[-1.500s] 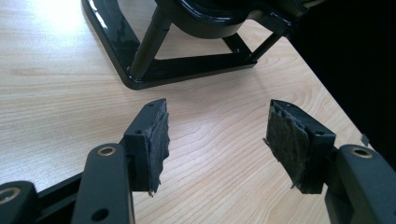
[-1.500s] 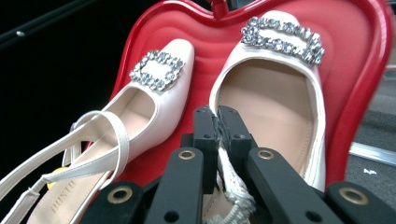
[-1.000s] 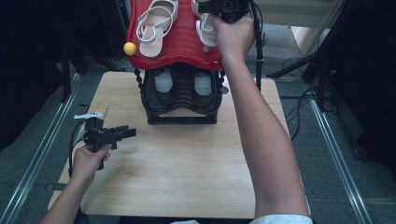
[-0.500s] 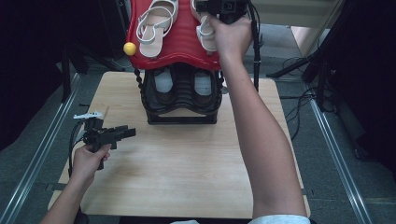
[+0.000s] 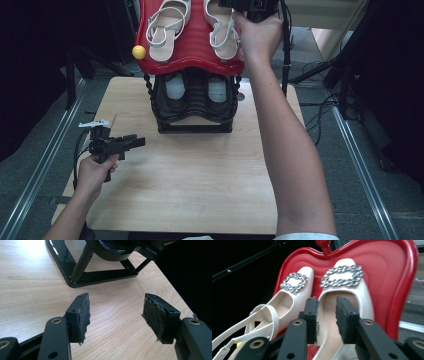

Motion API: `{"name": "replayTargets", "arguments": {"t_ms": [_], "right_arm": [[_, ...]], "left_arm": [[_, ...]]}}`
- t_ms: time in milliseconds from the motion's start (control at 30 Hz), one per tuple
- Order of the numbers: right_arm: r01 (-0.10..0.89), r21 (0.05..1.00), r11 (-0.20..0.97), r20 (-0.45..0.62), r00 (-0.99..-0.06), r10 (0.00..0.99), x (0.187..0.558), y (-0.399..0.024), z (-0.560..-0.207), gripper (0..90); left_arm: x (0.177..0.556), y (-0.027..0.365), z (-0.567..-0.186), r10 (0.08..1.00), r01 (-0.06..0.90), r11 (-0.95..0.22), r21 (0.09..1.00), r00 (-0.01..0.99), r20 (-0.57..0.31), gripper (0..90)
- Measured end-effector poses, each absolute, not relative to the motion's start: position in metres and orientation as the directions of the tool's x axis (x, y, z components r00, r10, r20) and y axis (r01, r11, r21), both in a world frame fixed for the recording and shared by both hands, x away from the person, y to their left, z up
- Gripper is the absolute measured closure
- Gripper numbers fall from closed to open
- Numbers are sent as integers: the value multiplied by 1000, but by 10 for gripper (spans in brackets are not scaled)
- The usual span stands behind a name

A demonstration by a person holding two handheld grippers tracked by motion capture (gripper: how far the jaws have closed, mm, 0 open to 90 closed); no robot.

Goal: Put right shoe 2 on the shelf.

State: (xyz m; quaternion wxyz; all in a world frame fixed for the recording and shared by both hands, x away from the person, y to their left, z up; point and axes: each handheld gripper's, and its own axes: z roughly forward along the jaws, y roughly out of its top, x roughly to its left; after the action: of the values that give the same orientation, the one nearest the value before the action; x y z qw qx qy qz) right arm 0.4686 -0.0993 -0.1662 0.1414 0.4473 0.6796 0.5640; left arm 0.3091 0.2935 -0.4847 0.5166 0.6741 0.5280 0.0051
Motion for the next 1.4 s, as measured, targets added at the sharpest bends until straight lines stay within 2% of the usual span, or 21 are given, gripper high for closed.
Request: {"name": "replayTargets", "arguments": {"t_ms": [100, 633, 1400], "right_arm": [[449, 891, -66, 340, -565, 752, 469, -107, -167, 667], [422, 905, -56, 300, -538, 788, 469, -152, -187, 542], [458, 885, -81, 330, -498, 802, 469, -183, -230, 529]], "left_arm": [[309, 294, -485, 718, 707, 90, 701, 442, -538, 386], [309, 294, -485, 723, 708, 87, 701, 440, -533, 387], [310, 292, -486, 724, 709, 76, 701, 444, -528, 386]]}}
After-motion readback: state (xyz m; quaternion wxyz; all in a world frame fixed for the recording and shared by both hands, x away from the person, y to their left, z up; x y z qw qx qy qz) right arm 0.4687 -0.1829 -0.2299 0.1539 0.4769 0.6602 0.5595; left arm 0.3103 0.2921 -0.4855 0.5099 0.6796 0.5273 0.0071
